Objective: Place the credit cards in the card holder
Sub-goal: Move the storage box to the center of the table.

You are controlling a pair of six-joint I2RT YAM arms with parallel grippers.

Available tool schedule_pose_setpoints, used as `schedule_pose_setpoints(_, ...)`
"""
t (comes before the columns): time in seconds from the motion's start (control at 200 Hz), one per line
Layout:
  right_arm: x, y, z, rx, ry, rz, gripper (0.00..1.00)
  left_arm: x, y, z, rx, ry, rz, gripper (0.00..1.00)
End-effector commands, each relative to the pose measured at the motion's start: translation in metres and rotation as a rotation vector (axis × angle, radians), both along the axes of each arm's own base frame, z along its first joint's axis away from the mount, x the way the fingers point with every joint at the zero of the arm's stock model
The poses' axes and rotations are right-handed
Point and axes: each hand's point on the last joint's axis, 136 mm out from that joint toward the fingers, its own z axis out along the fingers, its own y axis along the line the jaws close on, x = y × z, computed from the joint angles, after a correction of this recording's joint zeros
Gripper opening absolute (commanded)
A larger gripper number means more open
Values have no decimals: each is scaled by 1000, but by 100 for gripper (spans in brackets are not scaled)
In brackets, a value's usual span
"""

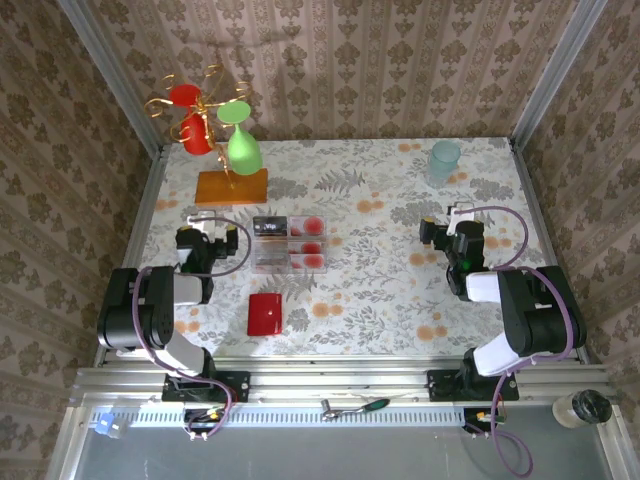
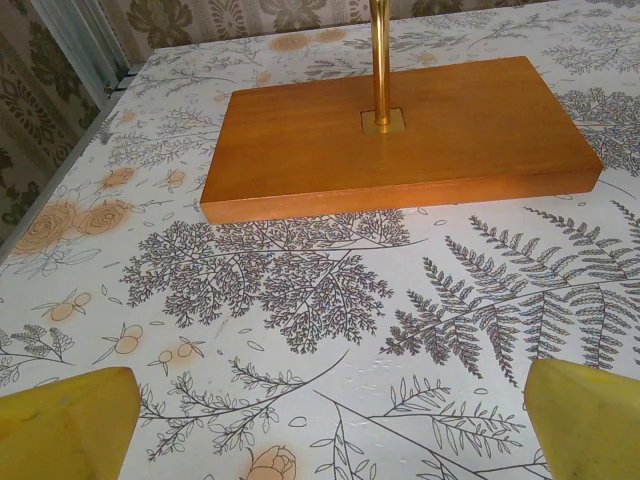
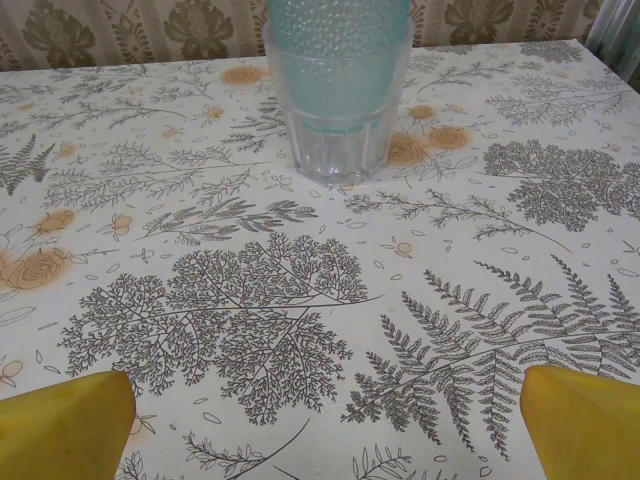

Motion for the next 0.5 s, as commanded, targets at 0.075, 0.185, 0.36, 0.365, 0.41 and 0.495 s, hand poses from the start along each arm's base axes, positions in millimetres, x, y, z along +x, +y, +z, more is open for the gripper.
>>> schedule_pose_setpoints(0.075, 2, 4, 2, -10, -12, 22, 100, 5, -2, 11, -6, -33, -13, 100)
schedule_pose_setpoints(0.185, 2, 4, 3, -11, -13, 24, 100, 6, -1, 10, -6, -29, -12, 100)
schedule_pose_setpoints(0.36, 2, 4, 2, -10, -11, 23, 100, 6, -1, 10, -5, -29, -13, 100)
schedule_pose_setpoints(0.365, 2, 4, 2, -10, -12, 23, 100, 6, -1, 10, -5, -28, -13, 100)
schedule_pose_setpoints(0.41, 2, 4, 2, -10, -11, 23, 100, 6, -1, 10, -8, -28, -12, 100)
schedule_pose_setpoints(0.495, 2, 4, 3, -10, -13, 23, 100, 6, -1, 10, -7, -27, -12, 100)
